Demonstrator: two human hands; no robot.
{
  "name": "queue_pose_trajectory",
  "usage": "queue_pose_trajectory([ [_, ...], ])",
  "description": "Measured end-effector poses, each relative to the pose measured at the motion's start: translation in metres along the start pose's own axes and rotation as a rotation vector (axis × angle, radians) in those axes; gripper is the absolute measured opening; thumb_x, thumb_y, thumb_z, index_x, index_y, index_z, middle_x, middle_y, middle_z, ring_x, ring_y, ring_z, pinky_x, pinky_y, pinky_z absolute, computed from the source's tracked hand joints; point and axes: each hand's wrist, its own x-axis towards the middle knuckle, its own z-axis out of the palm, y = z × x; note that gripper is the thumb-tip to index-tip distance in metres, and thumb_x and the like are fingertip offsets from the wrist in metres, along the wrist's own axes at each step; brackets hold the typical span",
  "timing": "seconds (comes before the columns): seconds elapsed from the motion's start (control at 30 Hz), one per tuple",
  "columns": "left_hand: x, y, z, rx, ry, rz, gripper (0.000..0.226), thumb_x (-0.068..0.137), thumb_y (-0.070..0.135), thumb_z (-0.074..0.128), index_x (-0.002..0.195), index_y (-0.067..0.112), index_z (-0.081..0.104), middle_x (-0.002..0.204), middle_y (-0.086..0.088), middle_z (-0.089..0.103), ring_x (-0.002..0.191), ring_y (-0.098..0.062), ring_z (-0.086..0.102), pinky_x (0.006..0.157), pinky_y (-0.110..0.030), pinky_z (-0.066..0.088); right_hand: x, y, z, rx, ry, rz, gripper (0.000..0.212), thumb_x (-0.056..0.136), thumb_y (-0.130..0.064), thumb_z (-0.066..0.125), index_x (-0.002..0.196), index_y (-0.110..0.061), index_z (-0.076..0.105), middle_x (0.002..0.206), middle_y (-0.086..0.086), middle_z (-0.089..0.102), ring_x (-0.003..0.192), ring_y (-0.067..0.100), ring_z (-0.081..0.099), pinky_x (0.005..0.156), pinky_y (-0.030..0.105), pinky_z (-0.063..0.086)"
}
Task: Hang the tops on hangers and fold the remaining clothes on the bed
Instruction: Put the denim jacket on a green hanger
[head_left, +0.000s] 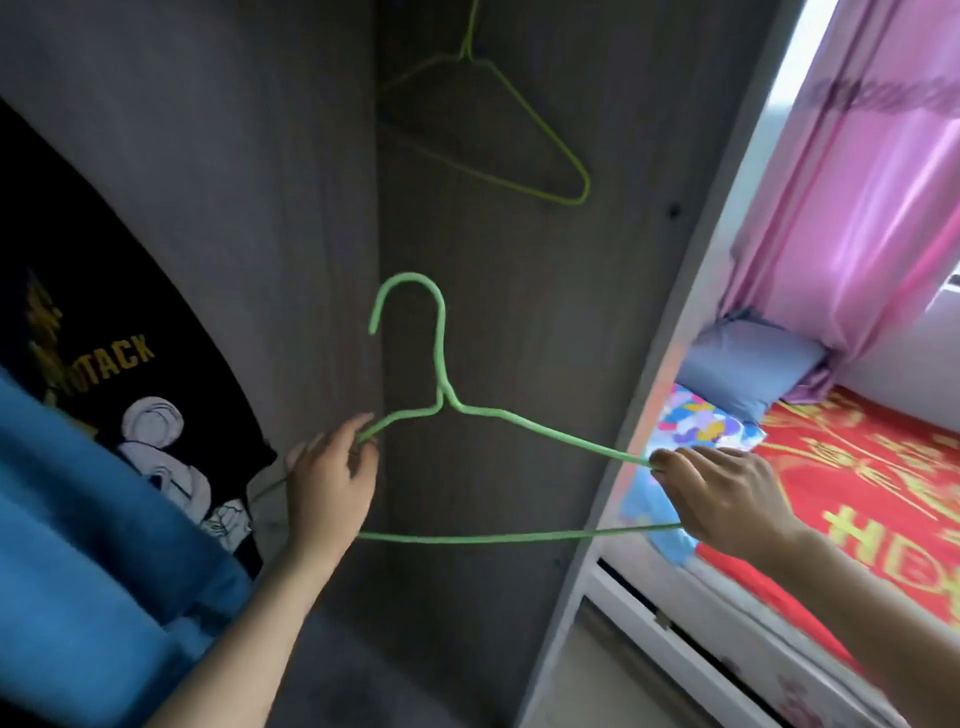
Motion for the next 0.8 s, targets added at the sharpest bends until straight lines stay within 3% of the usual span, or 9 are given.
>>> queue_pose_trajectory([
  [0.07, -0.025, 0.012, 0.009, -0.076, -0.057, -0.041, 0.019, 0.077, 0.008, 0.058, 0.089, 0.001, 0.071, 0.067, -0.012, 0.068, 0.055, -0.029, 0.061, 0.056, -0.034, 0.049, -0.04, 0.009, -0.012, 0.005, -0.018, 0.059, 0.022, 0.099, -0.023, 0.027, 0.089, -0.015, 0.045, 0.054, 0.003, 0.057, 0.041, 0.023, 0.056, 0.033, 0.029, 0.041],
  [0.13, -0.05, 0.032, 0.026, -0.104, -0.132, 0.019, 0.015, 0.073, 0.001, 0.064, 0.085, 0.001, 0.072, 0.07, -0.01, 0.069, 0.062, -0.016, 0.057, 0.057, -0.021, 0.04, -0.087, 0.022, -0.029, -0.002, -0.072, 0.154, 0.025, 0.1, -0.025, 0.025, 0.088, -0.015, 0.044, 0.055, 0.004, 0.059, 0.043, 0.023, 0.058, 0.033, 0.029, 0.044],
  [0.2, -0.071, 0.058, 0.048, -0.187, -0.211, 0.058, 0.015, 0.073, 0.002, 0.063, 0.086, 0.001, 0.072, 0.072, -0.008, 0.068, 0.072, -0.012, 0.053, 0.063, -0.014, 0.037, -0.136, 0.036, -0.047, -0.02, -0.146, 0.258, 0.027, 0.101, -0.029, 0.023, 0.089, -0.016, 0.044, 0.057, 0.005, 0.061, 0.045, 0.025, 0.061, 0.033, 0.031, 0.045],
  [0.37, -0.119, 0.147, 0.112, -0.369, -0.368, 0.091, 0.014, 0.079, 0.009, 0.062, 0.091, 0.011, 0.071, 0.072, 0.0, 0.064, 0.068, -0.012, 0.054, 0.061, -0.022, 0.041, -0.24, 0.062, -0.109, -0.08, -0.176, 0.554, 0.031, 0.102, -0.032, 0.023, 0.088, -0.015, 0.044, 0.059, 0.003, 0.059, 0.045, 0.023, 0.058, 0.032, 0.025, 0.04],
  [0.5, -0.159, 0.221, 0.159, -0.526, -0.468, 0.1, 0.016, 0.079, -0.002, 0.066, 0.094, 0.004, 0.072, 0.083, 0.002, 0.067, 0.077, -0.013, 0.056, 0.071, -0.006, 0.037, -0.314, 0.062, -0.162, -0.147, -0.218, 0.797, 0.02, 0.095, -0.025, 0.036, 0.085, -0.012, 0.049, 0.062, 0.005, 0.06, 0.049, 0.024, 0.059, 0.036, 0.025, 0.039],
  [0.57, -0.184, 0.262, 0.178, -0.601, -0.555, 0.181, 0.021, 0.077, 0.005, 0.062, 0.094, 0.012, 0.071, 0.091, 0.005, 0.062, 0.078, -0.01, 0.056, 0.073, -0.002, 0.035, -0.359, 0.055, -0.194, -0.169, -0.247, 0.956, 0.017, 0.089, -0.022, 0.04, 0.084, -0.011, 0.052, 0.061, 0.005, 0.06, 0.047, 0.024, 0.058, 0.036, 0.026, 0.041],
  [0.63, -0.203, 0.292, 0.189, -0.65, -0.621, 0.29, 0.027, 0.073, 0.003, 0.061, 0.092, 0.02, 0.068, 0.083, 0.008, 0.063, 0.078, -0.007, 0.056, 0.079, 0.0, 0.033, -0.394, 0.04, -0.219, -0.162, -0.274, 1.089, 0.01, 0.086, -0.024, 0.042, 0.085, -0.017, 0.049, 0.062, 0.001, 0.06, 0.046, 0.021, 0.057, 0.04, 0.023, 0.04],
  [0.73, -0.233, 0.342, 0.221, -0.743, -0.732, 0.434, 0.022, 0.073, 0.003, 0.06, 0.091, 0.01, 0.07, 0.082, 0.013, 0.062, 0.076, -0.007, 0.057, 0.081, 0.002, 0.032, -0.442, 0.018, -0.263, -0.17, -0.288, 1.393, 0.003, 0.084, -0.02, 0.054, 0.086, -0.019, 0.056, 0.063, -0.005, 0.06, 0.053, 0.016, 0.055, 0.05, 0.024, 0.038],
  [0.8, -0.253, 0.371, 0.243, -0.82, -0.814, 0.473, 0.021, 0.078, 0.01, 0.057, 0.092, 0.007, 0.071, 0.09, 0.027, 0.058, 0.08, 0.005, 0.057, 0.074, 0.002, 0.035, -0.465, 0.004, -0.286, -0.199, -0.314, 1.527, 0.011, 0.081, -0.012, 0.061, 0.088, -0.019, 0.058, 0.058, -0.013, 0.052, 0.056, 0.009, 0.05, 0.051, 0.019, 0.034],
])
